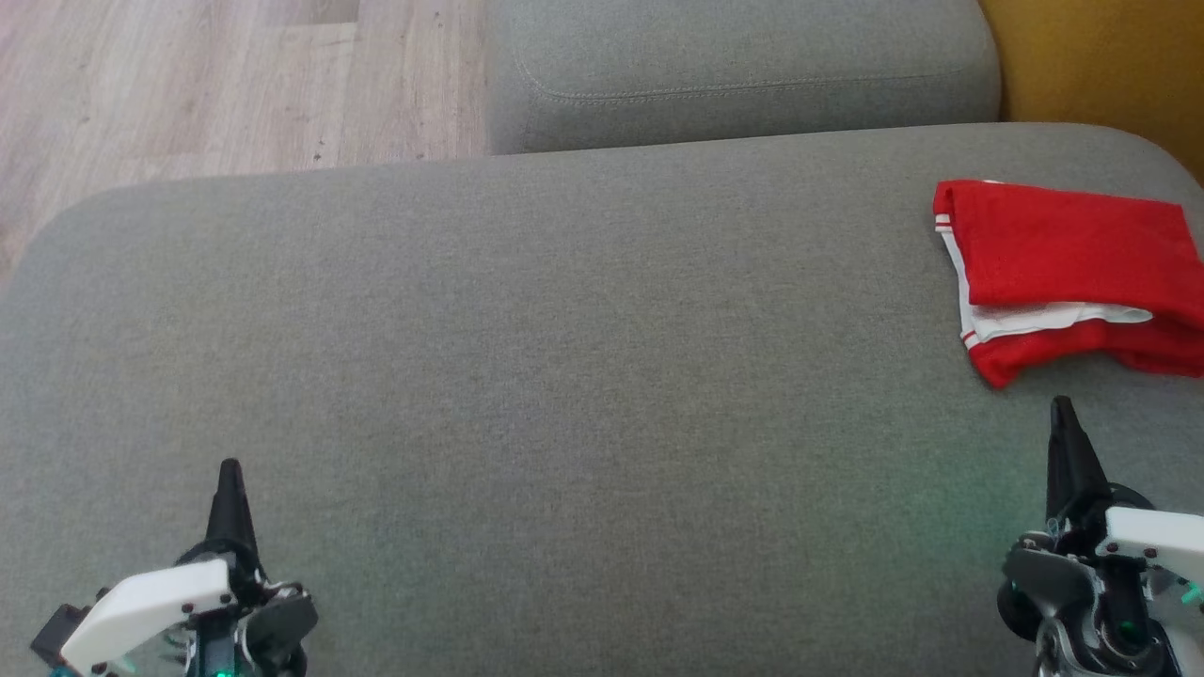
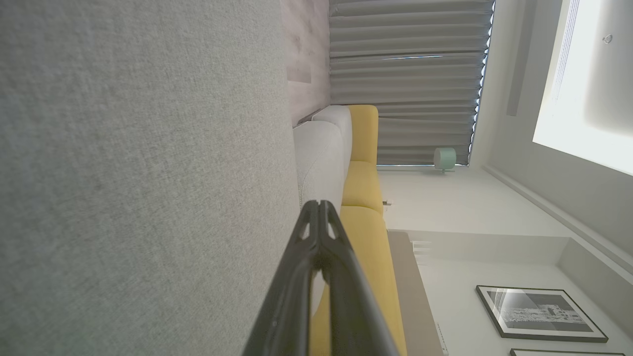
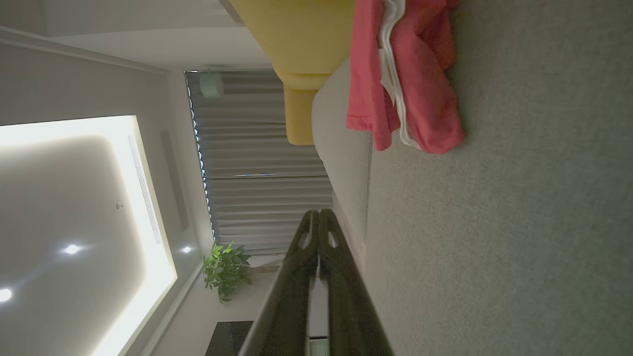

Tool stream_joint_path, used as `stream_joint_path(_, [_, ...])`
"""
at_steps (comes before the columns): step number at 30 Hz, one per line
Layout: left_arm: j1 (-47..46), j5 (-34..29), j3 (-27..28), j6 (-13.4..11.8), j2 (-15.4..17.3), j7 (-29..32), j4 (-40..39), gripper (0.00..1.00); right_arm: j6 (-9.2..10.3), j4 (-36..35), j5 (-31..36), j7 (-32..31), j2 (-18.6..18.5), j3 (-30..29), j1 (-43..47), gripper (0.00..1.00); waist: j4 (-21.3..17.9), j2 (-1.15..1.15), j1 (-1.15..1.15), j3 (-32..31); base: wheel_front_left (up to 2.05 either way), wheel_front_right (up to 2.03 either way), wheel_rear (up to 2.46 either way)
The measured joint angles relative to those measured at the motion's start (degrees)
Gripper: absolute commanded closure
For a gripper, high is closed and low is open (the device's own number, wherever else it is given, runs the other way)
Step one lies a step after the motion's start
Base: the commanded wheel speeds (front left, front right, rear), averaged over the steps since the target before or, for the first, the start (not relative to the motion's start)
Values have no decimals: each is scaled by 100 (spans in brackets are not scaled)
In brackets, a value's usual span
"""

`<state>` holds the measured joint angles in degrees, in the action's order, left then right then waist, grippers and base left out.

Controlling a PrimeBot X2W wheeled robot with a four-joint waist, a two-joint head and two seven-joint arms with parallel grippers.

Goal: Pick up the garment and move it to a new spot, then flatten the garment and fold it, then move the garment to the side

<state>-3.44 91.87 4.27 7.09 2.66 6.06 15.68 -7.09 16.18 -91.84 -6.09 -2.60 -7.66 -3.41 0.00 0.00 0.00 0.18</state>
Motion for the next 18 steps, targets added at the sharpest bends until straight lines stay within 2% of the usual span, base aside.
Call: stream_joint_path(18, [0,0,5,0,0,1,0,100,0,0,0,0,0,-1,0,100,0,0,0,0,0,0,0])
